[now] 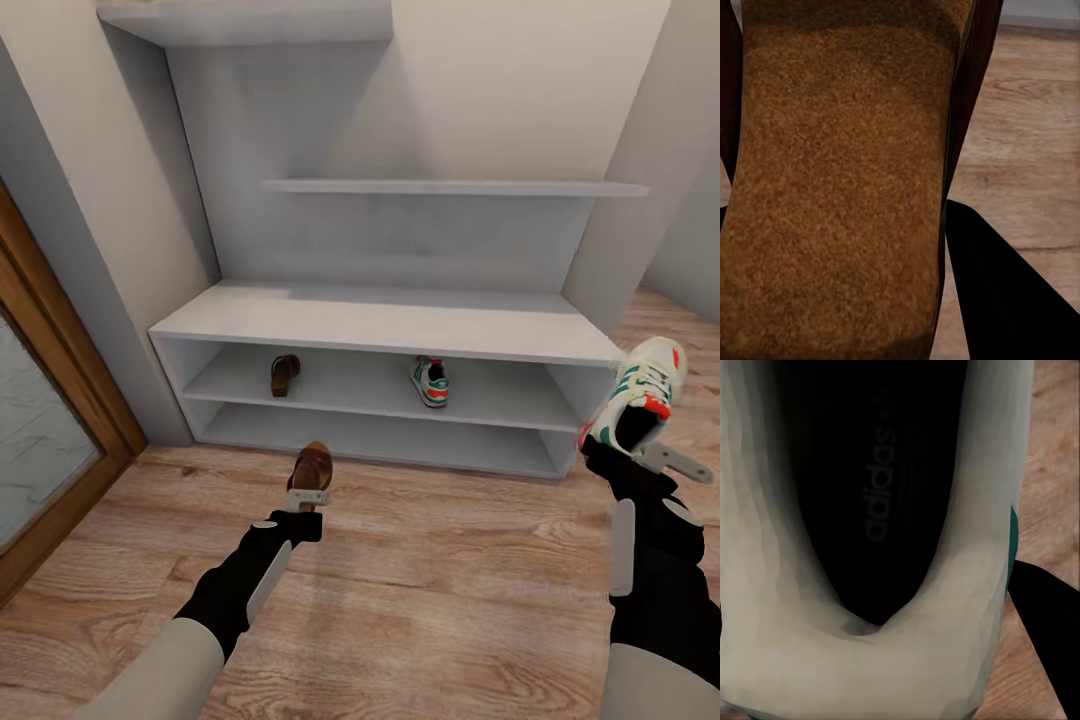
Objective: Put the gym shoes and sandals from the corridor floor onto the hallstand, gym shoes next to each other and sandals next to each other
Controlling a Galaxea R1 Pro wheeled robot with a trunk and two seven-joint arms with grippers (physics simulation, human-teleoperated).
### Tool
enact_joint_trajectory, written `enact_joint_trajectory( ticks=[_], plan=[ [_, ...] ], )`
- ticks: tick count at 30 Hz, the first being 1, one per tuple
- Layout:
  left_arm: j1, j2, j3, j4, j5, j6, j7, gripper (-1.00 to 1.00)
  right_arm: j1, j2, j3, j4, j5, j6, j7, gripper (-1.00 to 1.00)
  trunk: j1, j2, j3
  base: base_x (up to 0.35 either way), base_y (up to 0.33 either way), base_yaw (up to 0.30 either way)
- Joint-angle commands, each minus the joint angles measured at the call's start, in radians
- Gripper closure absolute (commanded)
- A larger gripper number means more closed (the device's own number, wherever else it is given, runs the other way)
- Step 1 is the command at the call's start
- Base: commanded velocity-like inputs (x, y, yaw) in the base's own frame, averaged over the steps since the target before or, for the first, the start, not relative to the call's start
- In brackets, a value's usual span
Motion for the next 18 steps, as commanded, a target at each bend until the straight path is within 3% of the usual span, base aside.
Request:
enact_joint_trajectory(
  ticks=[1, 3, 4, 5, 7, 9, 11, 14, 18],
  plan=[
    [-0.001, 0.001, -0.004, -0.002, 0.007, 0.005, 0.007, 1.0, -0.001, -0.013, -0.024, -0.001, -0.007, 0.004, -0.003, 1.0, 0.0, 0.0, -0.001, 0.0, 0.0, 0.0],
    [-0.001, 0.001, -0.004, -0.002, 0.007, 0.005, 0.007, 1.0, -0.001, -0.044, -0.073, -0.001, -0.008, 0.004, -0.002, 1.0, 0.0, 0.0, -0.001, 0.0, 0.0, 0.0],
    [-0.001, 0.002, -0.004, -0.002, 0.007, 0.005, 0.007, 1.0, -0.001, -0.06, -0.106, -0.001, -0.008, 0.005, -0.001, 1.0, 0.0, 0.0, -0.001, 0.0, 0.0, 0.0],
    [-0.001, 0.002, -0.004, -0.002, 0.007, 0.005, 0.007, 1.0, -0.001, -0.089, -0.164, -0.001, -0.009, 0.006, 0.0, 1.0, 0.0, 0.0, -0.001, 0.0, 0.0, 0.0],
    [-0.001, 0.002, -0.004, -0.002, 0.006, 0.005, 0.007, 1.0, -0.001, -0.123, -0.217, -0.001, -0.009, 0.013, 0.001, 1.0, 0.0, 0.0, -0.001, 0.0, 0.0, 0.0],
    [-0.001, 0.001, -0.003, -0.006, 0.007, 0.006, 0.007, 1.0, -0.001, -0.205, -0.296, 0.0, -0.016, 0.077, 0.002, 1.0, 0.0, 0.0, -0.001, 0.0, 0.0, 0.0],
    [-0.001, 0.0, -0.002, -0.04, 0.007, 0.008, 0.011, 1.0, -0.001, -0.314, -0.371, 0.002, -0.025, 0.203, 0.005, 1.0, 0.0, 0.0, -0.001, 0.0, 0.0, 0.0],
    [-0.001, -0.002, -0.001, -0.067, 0.006, 0.012, 0.021, 1.0, -0.001, -0.354, -0.406, 0.002, -0.026, 0.25, 0.007, 1.0, 0.0, 0.0, -0.001, 0.0, 0.0, 0.0],
    [-0.007, -0.002, -0.001, -0.084, 0.007, 0.018, 0.052, 1.0, -0.001, -0.371, -0.421, 0.001, -0.026, 0.27, 0.008, 1.0, 0.0, 0.0, -0.001, 0.0, 0.0, 0.0]
  ],
)
